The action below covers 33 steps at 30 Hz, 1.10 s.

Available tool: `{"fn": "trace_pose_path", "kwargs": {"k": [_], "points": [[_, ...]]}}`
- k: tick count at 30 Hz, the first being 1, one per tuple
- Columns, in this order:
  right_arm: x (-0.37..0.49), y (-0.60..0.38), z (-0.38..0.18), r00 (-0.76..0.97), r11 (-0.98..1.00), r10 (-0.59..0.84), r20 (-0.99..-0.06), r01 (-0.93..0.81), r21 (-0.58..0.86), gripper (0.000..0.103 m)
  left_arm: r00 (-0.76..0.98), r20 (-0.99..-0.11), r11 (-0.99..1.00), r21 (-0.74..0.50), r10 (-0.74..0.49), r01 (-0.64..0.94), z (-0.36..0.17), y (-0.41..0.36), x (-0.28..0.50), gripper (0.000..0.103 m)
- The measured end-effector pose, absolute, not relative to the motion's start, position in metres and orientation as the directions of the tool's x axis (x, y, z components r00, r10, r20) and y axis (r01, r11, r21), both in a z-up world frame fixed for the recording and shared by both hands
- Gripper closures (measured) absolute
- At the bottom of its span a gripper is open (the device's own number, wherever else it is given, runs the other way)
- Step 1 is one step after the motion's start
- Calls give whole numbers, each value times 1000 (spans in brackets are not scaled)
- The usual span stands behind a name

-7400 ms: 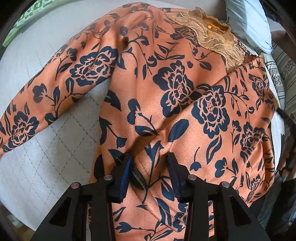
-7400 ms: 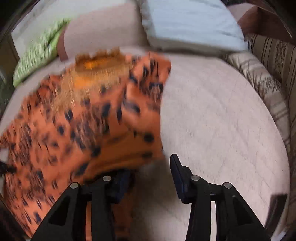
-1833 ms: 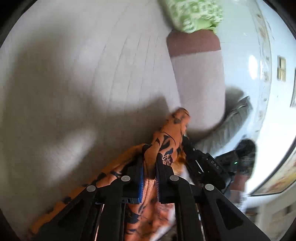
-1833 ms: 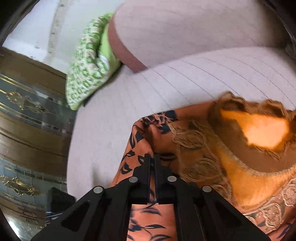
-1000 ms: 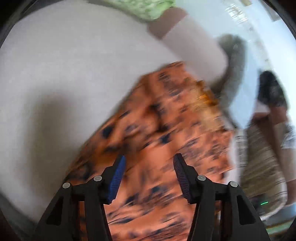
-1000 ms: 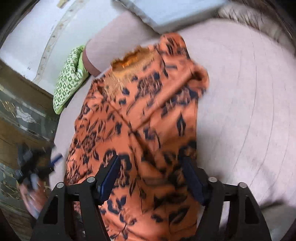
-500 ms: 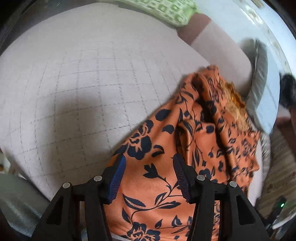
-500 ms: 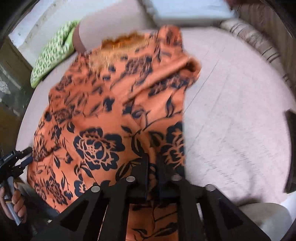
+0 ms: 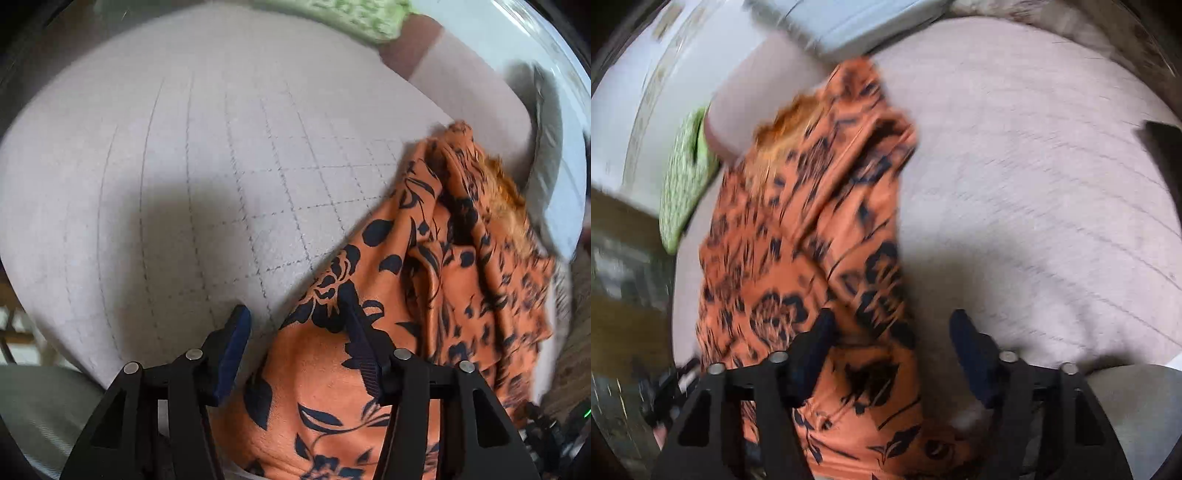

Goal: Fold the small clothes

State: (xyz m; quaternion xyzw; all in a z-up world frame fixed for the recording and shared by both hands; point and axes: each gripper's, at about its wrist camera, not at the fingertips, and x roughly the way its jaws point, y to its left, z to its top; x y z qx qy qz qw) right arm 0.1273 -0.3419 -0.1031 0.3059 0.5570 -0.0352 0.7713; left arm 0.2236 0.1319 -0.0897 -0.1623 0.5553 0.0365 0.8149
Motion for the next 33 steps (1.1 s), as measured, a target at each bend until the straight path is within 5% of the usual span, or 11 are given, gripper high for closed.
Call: {"fn": "trace_pose_path", "kwargs": {"k": [3, 5, 6, 13, 18, 22, 29, 33], "points": [[133, -324, -111, 305, 866, 230, -924, 369, 338, 57, 368, -923, 956, -199, -109, -216, -90, 127, 221, 57], [134, -323, -109, 313, 867, 233, -921, 362, 342, 80, 347, -935, 967, -151, -72, -205, -89, 125, 220, 89], [134, -323, -109, 312, 862, 252, -916, 358, 360, 84, 329, -937, 965, -188, -119, -185, -86, 125, 219, 99], [125, -322, -93, 342, 878, 226, -912, 334, 342, 91, 293, -946, 959, -200, -136, -201, -70, 140, 205, 97], [132, -335, -90, 380, 836, 319, -868, 320, 446, 74, 299, -929, 936, -284, -216, -207, -58, 149, 204, 90], [133, -353, -48, 544, 823, 324, -774, 241, 514, 22, 441, -861, 940, -328, -255, -98, -5, 134, 211, 46], [224, -379, -30, 598, 794, 408, -690, 141, 592, 19, 404, -836, 928, -352, -371, 122, 12, 62, 316, 45], [283, -392, -46, 588, 814, 355, -727, 187, 549, 19, 358, -869, 939, -302, -341, 164, -11, 26, 393, 45]]}}
